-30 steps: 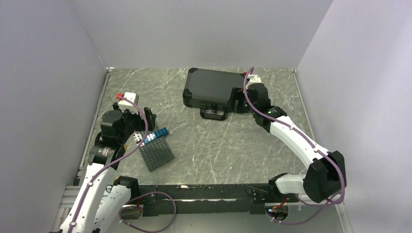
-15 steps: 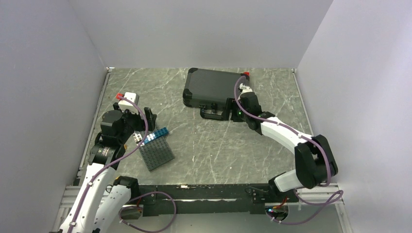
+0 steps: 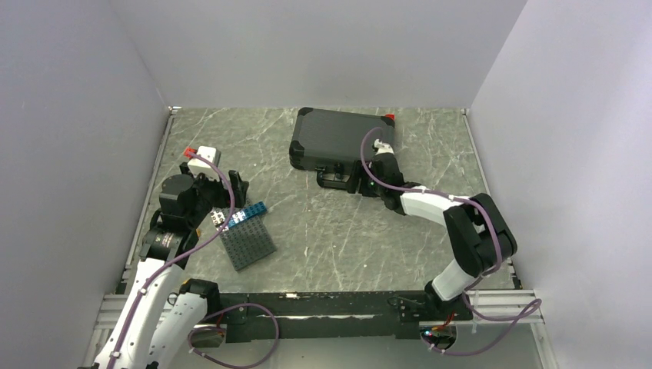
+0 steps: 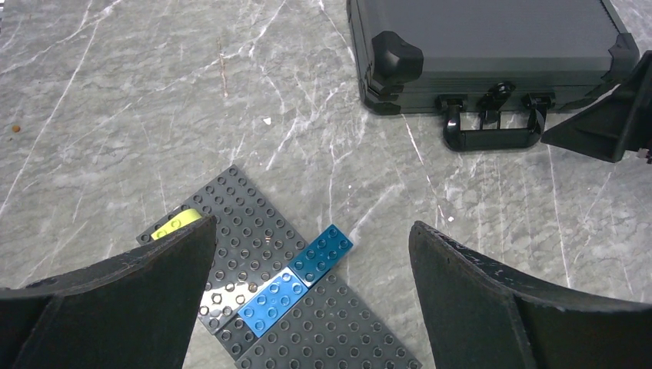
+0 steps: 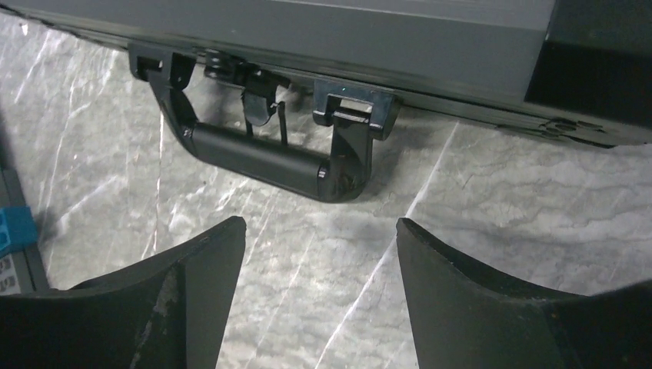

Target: Pack up texas hold em set

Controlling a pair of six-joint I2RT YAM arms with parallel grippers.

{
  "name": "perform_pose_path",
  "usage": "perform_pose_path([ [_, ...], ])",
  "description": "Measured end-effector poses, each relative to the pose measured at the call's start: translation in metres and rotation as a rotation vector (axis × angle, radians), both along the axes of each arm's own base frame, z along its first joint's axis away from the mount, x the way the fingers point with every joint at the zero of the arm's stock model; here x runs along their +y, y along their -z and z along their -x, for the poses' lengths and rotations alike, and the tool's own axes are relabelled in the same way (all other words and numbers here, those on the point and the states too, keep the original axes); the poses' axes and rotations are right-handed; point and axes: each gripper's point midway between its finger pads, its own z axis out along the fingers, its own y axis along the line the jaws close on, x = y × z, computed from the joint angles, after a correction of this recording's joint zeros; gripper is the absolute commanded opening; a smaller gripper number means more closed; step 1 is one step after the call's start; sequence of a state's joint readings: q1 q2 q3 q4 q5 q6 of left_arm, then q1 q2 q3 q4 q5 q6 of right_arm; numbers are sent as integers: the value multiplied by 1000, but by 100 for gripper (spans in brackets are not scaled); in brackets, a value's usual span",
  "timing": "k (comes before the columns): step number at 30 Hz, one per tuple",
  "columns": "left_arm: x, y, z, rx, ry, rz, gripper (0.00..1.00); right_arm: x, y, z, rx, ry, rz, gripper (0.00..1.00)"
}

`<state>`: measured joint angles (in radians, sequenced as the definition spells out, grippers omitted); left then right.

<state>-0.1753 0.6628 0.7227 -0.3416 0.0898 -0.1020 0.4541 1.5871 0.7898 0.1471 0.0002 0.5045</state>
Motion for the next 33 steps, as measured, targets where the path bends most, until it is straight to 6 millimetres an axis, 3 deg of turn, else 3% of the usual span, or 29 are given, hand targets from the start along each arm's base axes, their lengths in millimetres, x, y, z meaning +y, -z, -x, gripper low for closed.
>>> perform_pose_path([
  [9, -1, 0, 0, 2, 4, 1, 99, 3, 23, -14, 4, 43, -19, 77],
  [16, -4, 2, 0, 9, 22, 5, 99, 4, 28, -26, -14, 61, -89, 76],
  [26, -17, 1, -6, 9, 75, 47, 93, 16, 13, -29, -84, -6, -229, 76],
  [33, -46, 11, -15, 63, 138, 126, 92, 18, 4, -29, -101, -26, -278, 75],
])
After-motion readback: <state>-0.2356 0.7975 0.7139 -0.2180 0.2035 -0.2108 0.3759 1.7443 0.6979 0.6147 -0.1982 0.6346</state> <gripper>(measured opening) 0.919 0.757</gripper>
